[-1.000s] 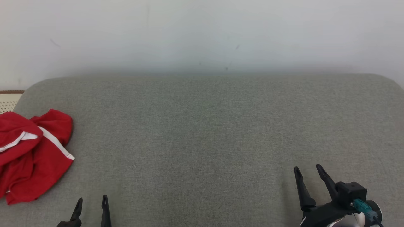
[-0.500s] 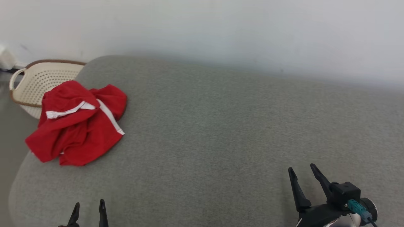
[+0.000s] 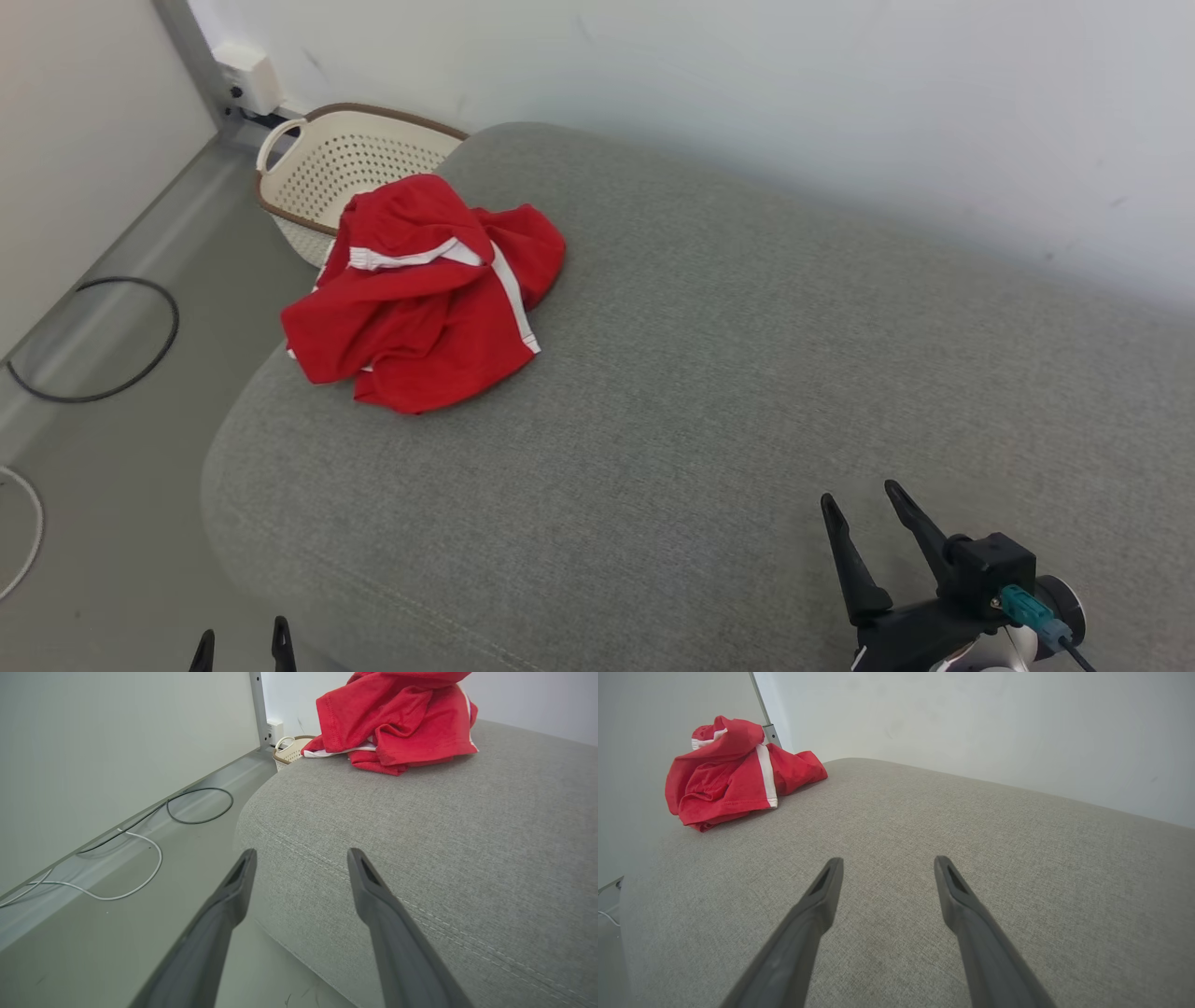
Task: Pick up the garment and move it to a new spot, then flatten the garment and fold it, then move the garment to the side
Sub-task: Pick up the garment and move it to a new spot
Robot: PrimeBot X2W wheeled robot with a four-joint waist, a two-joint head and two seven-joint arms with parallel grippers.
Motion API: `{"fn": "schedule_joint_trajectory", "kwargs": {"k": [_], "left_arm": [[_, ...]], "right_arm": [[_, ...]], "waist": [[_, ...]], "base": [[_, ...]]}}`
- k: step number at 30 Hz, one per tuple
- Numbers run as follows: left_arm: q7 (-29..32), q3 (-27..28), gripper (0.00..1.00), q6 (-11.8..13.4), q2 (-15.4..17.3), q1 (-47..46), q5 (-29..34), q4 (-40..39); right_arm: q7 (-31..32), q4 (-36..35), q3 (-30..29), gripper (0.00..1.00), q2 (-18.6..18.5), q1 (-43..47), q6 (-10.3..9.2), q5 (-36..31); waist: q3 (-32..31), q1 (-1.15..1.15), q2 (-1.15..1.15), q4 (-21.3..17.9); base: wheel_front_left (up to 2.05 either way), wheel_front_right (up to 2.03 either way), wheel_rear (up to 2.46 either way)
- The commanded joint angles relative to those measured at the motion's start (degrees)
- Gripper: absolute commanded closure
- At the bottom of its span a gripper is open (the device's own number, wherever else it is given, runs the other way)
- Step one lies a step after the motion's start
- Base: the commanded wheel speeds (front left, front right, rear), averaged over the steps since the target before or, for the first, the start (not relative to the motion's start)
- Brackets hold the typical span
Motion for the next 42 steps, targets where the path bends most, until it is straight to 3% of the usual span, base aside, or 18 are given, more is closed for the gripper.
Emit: {"fn": "schedule_joint_trajectory", "kwargs": {"k": [1,30,42], "left_arm": [[-0.23,0.16,0.0,-0.03,-0.04,0.37,-0.04,0.06],[-0.23,-0.86,0.0,0.0,-0.05,0.89,-2.15,0.63],[-0.23,-1.4,0.0,-0.76,-0.04,-4.05,-2.99,-0.64]], "right_arm": [[-0.05,0.2,0.16,0.0,-0.1,-0.3,0.04,0.12],[-0.05,0.54,1.09,0.0,-0.85,0.48,0.04,0.69],[-0.05,-0.75,1.06,0.0,-2.69,-1.29,0.04,0.49]], "waist": [[0.52,0.0,0.0,3.33],[0.45,0.0,0.0,2.1],[4.13,0.0,0.0,0.24]], "base": [[0.0,0.0,0.0],[0.0,0.0,0.0],[0.0,0.0,0.0]]}}
